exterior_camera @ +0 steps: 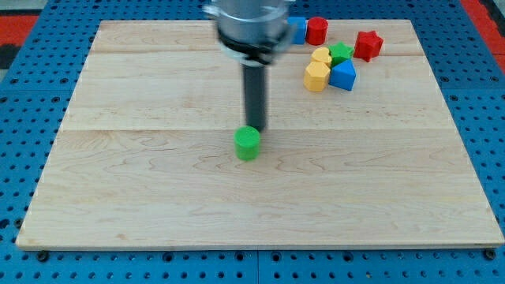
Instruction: Move the green circle to the right side
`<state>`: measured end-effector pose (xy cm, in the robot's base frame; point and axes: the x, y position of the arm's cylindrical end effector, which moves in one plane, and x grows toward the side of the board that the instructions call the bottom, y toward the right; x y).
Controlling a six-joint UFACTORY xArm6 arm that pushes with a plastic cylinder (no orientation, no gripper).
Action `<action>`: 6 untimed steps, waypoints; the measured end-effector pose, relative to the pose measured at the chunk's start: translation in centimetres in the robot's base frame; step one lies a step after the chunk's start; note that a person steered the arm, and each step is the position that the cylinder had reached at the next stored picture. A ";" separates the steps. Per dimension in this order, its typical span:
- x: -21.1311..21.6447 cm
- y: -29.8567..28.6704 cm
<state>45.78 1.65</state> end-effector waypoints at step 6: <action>0.6 -0.4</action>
